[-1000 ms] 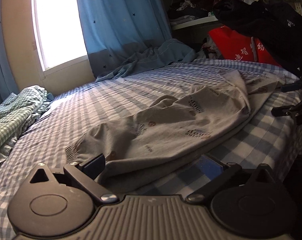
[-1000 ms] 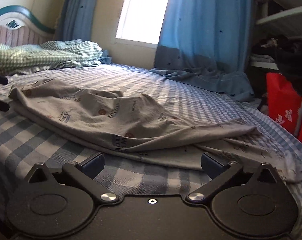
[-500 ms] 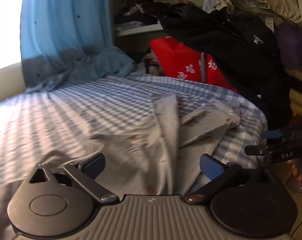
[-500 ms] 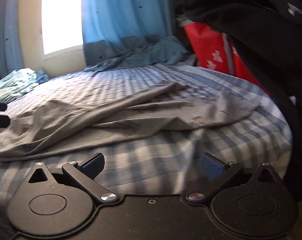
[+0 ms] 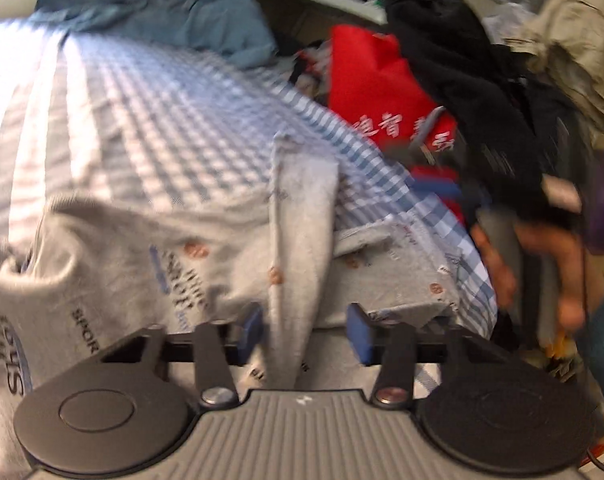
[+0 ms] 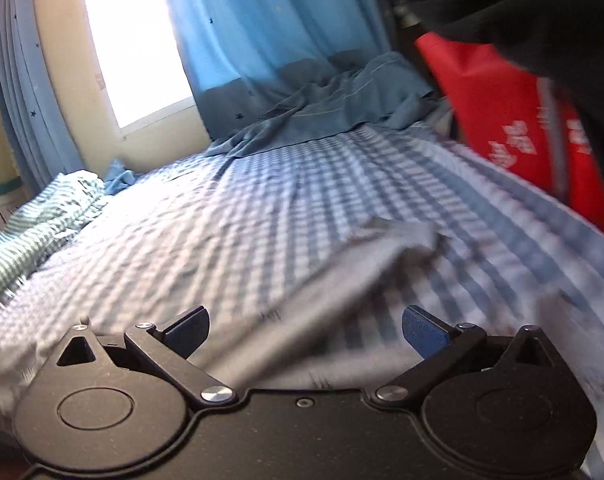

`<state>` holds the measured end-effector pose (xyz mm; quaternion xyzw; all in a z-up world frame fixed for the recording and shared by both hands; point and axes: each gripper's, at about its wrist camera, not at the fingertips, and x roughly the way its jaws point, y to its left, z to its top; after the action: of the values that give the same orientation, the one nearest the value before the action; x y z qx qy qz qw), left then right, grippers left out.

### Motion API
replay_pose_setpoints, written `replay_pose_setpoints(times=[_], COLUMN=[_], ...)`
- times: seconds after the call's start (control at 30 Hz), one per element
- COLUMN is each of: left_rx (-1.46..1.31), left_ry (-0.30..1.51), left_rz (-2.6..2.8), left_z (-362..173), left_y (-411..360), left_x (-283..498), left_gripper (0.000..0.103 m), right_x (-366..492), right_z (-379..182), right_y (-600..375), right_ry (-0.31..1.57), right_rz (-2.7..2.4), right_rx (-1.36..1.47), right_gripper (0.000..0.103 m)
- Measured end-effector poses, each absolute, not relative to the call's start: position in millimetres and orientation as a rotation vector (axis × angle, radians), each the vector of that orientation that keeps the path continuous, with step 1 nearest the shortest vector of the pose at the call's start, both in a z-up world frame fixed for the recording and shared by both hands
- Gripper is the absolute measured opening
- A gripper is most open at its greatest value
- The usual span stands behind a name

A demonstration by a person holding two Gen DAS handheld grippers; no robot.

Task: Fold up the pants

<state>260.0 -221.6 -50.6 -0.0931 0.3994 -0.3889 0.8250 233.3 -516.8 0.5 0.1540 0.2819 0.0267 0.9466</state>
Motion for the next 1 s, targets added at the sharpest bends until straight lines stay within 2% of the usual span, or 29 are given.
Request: replay_pose_setpoints(times=[0.07,0.17,0.27,0.33,0.47,0.57,0.63,0.67,0.83,1.0], left_rx=[-0.221,-0.242,-0.256,-0.246,-0.209,-0.207,-0.188,-0.174,-0.078,0.026], left_ry=[0.873,0.893,0.929,0.94,0.956,0.939,0.904,0.889,0.817,0.759], left_rz=[-0.825,-0.84,-0.857,-0.857,-0.844,-0.83,-0.823,-0.821,-0.805,-0.839], left_z=[-52.7,-53.5,-55.7,-56.2,-55.6,-51.4,-45.6,-42.2,-21.5,-0.6], left_y=[-217.7,-211.9,-210.4,-212.1,-217.7,-219.9,-220.6,-221.7,-231.9,-240.9], left_x=[264.5,269.6,276.4,278.1,278.1,275.8,270.5,267.9,251.4,228.0], left_gripper=[0.037,0.033,0.03,0.027,0.006,0.001,0.0,0.0,0.0,0.0], right_x=[281.2,342.3,389.1,410.3,432.1,433.5,429.9,428.4,405.0,340.3], right_z=[2.7,0.5,-10.9,-19.7,-40.3,-46.9,-43.9,-41.6,-6.6,50.5], right_y=[-513.9,-503.9,-493.1,-485.2,-477.7,-480.9,-483.9,-487.8,-508.8,-539.3], right_ry=[0.635,0.745,0.85,0.902,0.982,0.987,0.966,0.96,0.836,0.669], right_rz=[0.05,-0.034,-0.056,-0.085,-0.157,-0.19,-0.2,-0.199,-0.196,-0.188], right_rx=[0.313,0.273,0.222,0.176,0.13,0.157,0.16,0.179,0.248,0.321], right_gripper=[0.102,0.101,0.094,0.084,0.074,0.05,0.005,0.001,0.0,0.0])
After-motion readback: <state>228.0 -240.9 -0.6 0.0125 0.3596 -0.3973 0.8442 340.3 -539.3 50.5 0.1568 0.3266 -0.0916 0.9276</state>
